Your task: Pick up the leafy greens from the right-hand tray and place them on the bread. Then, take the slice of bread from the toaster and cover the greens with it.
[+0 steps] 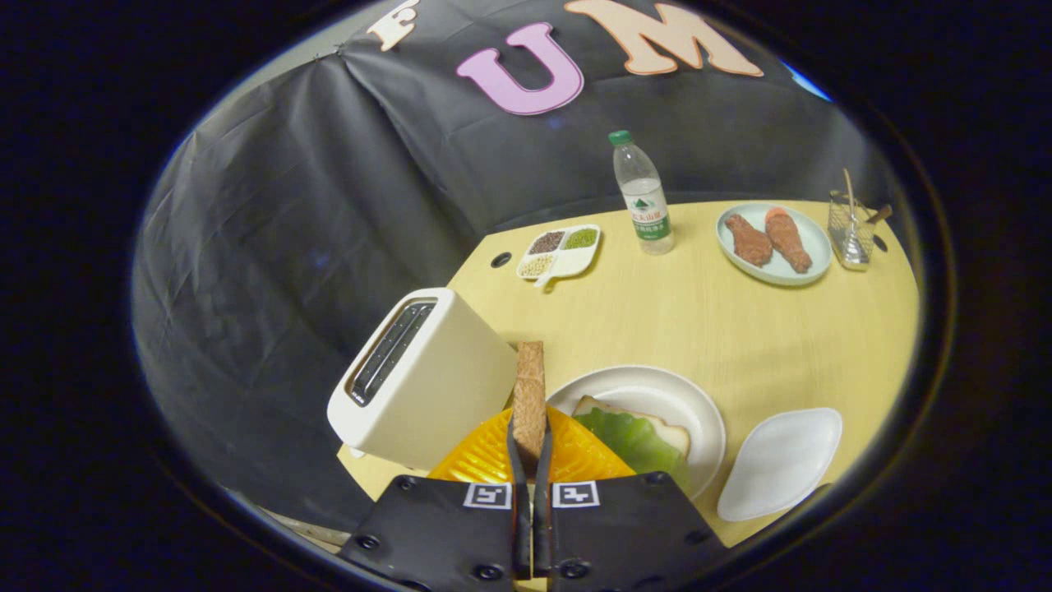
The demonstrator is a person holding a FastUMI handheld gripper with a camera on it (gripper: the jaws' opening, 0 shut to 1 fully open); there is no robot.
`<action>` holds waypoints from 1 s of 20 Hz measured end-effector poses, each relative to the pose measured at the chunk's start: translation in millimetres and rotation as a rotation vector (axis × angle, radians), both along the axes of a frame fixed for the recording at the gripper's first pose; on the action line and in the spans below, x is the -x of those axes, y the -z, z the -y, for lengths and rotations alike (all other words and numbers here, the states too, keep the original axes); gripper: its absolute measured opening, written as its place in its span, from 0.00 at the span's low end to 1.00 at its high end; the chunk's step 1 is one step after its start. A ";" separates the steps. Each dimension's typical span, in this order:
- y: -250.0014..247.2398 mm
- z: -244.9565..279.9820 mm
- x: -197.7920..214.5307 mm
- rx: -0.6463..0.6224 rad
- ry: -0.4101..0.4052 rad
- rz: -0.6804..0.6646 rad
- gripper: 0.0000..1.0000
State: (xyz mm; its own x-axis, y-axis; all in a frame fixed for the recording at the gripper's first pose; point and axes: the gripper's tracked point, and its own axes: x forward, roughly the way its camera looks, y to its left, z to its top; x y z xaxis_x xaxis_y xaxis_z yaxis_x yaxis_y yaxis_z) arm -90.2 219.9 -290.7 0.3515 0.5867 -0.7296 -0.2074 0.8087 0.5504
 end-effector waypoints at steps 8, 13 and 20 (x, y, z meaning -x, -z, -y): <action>32.1 21.4 12.6 -0.004 0.071 -0.045 0.04; 44.7 35.3 17.0 0.021 0.084 -0.052 0.13; 60.2 52.3 24.1 0.059 0.096 -0.080 0.28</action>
State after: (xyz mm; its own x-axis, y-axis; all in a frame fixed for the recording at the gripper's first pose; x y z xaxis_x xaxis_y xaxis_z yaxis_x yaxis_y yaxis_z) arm -114.3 167.6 -350.8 0.3437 0.5084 -0.7896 -0.0849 0.8542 0.5130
